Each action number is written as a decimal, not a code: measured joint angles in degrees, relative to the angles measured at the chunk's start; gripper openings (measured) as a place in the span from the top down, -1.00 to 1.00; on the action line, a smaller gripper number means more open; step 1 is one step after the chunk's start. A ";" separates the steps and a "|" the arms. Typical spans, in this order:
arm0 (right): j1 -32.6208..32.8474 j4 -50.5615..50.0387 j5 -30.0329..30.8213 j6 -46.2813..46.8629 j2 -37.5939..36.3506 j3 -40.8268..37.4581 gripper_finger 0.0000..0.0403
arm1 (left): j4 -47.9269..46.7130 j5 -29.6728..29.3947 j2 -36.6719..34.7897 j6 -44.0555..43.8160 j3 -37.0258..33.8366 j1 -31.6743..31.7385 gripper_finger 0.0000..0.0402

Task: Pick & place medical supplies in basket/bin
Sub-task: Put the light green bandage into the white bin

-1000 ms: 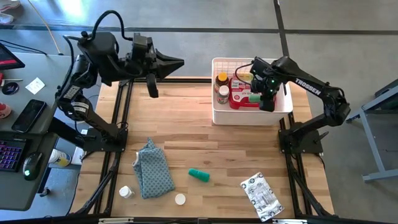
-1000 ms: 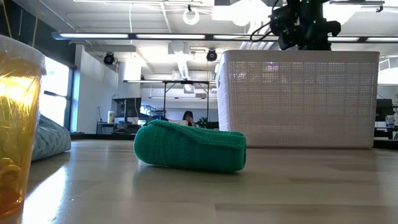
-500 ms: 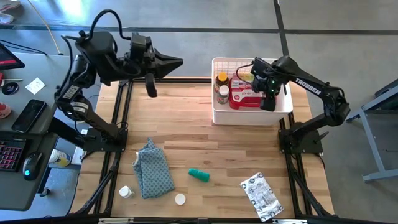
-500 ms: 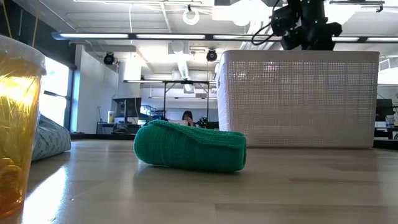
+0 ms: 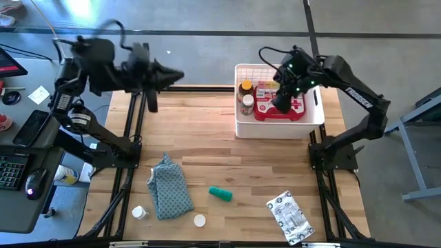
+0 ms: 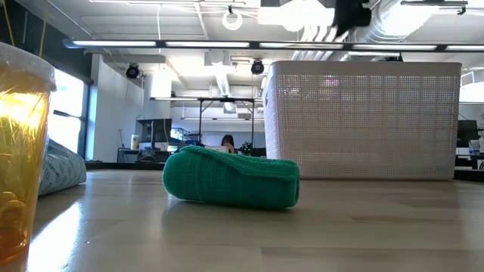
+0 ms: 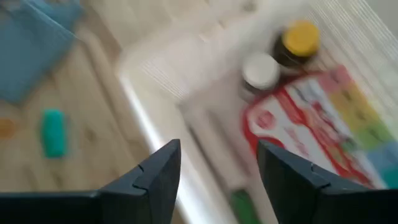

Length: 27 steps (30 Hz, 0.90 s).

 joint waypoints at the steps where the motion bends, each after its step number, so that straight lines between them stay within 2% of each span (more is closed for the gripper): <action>1: 1.49 1.01 -0.07 2.16 0.00 0.68 0.00 | -2.49 0.05 0.18 1.58 -0.02 0.00 0.75; 3: 4.56 3.07 -0.15 7.46 0.00 1.62 0.01 | -6.33 0.82 1.02 4.73 -0.02 0.00 0.74; 6: 9.62 5.78 -0.42 16.01 0.00 2.01 0.02 | -9.78 5.53 2.85 5.95 -0.02 0.00 0.64; 12: 24.17 9.12 1.00 31.35 0.05 -0.77 0.01 | -14.91 13.78 6.48 7.19 -0.11 -0.04 0.10; 18: 38.86 9.72 6.94 47.07 0.07 -3.23 0.01 | -22.13 20.93 11.71 7.95 -0.13 -0.07 -0.39; 23: 49.27 12.31 12.72 57.23 0.07 -6.14 0.01 | -25.61 27.44 15.14 7.58 -0.11 -1.21 -0.54; 27: 55.98 13.73 14.16 63.38 0.07 -8.98 0.01 | -24.25 25.86 18.13 7.00 -0.09 -5.93 -0.54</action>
